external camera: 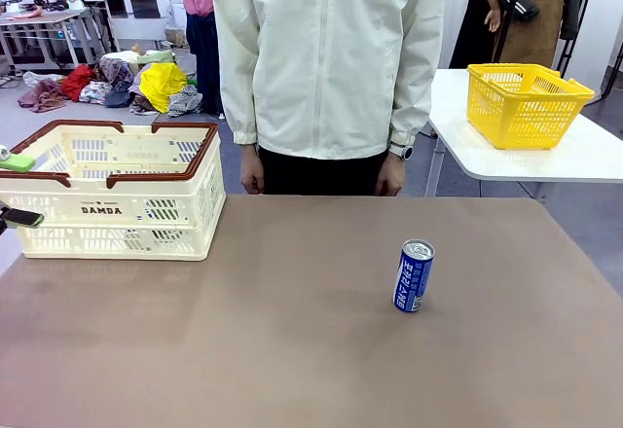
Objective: Place the drinks into the Shopping basket.
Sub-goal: Pick up one drink and place it into the Shopping basket.
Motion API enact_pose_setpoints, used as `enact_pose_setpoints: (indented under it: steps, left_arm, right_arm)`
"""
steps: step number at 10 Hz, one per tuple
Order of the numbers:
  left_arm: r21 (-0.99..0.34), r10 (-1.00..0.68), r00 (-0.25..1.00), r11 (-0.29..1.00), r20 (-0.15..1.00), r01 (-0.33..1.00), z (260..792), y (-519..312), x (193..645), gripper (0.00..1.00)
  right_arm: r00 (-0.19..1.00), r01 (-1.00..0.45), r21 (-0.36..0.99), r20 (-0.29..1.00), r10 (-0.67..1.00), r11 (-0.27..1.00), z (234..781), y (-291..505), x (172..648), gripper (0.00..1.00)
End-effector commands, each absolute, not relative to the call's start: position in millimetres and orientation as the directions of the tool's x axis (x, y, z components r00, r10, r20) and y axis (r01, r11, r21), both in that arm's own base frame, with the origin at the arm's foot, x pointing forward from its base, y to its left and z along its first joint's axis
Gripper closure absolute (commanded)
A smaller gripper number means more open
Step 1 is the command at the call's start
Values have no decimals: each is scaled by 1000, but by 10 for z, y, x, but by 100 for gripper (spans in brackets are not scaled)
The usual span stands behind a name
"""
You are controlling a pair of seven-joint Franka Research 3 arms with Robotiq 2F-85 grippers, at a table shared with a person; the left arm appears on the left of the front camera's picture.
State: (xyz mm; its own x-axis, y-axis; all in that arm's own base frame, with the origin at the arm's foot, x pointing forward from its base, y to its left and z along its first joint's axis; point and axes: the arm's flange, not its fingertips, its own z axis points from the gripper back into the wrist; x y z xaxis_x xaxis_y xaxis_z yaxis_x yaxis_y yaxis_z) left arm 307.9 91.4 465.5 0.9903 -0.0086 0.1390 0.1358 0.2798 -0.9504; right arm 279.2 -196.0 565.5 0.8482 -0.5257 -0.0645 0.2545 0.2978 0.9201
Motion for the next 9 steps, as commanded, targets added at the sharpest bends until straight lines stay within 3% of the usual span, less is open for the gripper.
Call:
enact_pose_setpoints:
  steps: [1,4,5,6,7,9]
  left_arm:
    - [-956,6,991,262,137,130,4662,888,3056,0]
    - [-950,-9,990,280,139,136,4656,914,3079,0]
    - [-938,-9,989,317,145,141,4785,852,2983,0]
    - [-906,72,992,419,103,64,5065,705,3041,0]
    - [-888,64,989,449,137,94,5247,582,3132,0]
    - [-874,-30,995,477,95,98,5432,111,3367,0]
  right_arm:
    - [847,260,923,-76,-527,285,5687,-1954,2797,0]
    - [847,260,923,-76,-527,285,5687,-1954,2797,0]
    - [847,260,923,-76,-527,285,5687,-1954,2797,0]
    - [847,260,923,-76,-527,285,5687,-1954,2797,0]
    - [847,260,923,-76,-527,285,5687,-1954,2797,0]
    - [847,260,923,-76,-527,285,5687,-1954,2797,0]
